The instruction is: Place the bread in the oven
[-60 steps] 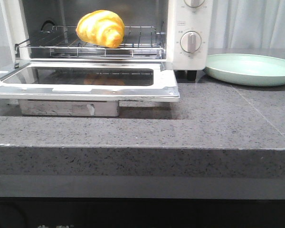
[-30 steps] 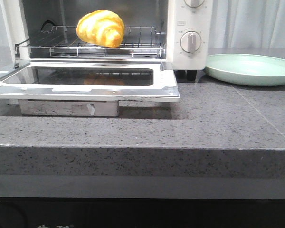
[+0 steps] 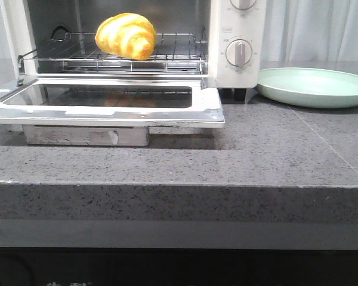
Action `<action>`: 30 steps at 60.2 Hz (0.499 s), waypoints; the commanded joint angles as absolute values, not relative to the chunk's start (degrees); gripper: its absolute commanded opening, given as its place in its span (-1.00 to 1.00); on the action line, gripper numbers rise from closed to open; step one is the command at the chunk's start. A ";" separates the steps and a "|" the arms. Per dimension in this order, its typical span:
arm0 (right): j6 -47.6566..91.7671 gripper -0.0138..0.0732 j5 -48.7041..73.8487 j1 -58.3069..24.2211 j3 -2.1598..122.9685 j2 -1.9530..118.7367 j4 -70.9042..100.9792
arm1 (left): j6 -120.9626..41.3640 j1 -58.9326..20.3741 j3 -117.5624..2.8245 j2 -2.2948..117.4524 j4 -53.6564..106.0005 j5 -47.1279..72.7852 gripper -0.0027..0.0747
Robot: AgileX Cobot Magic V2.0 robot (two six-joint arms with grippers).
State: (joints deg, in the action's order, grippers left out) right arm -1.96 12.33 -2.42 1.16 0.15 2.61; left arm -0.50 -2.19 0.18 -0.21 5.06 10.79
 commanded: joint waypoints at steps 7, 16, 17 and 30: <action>-0.92 -0.72 8.39 -1.82 -1.21 -1.70 2.41 | -0.49 -2.07 0.64 -1.23 5.16 6.06 -0.98; -0.92 -0.72 8.43 -1.88 -1.21 -1.86 2.41 | -0.49 -2.07 0.64 -1.23 5.16 6.06 -0.98; -0.92 -0.72 8.43 -1.88 -1.21 -1.86 2.41 | -0.49 -2.07 0.64 -1.23 5.16 6.06 -0.98; -0.92 -0.72 8.43 -1.88 -1.21 -1.86 2.41 | -0.49 -2.07 0.64 -1.23 5.16 6.06 -0.98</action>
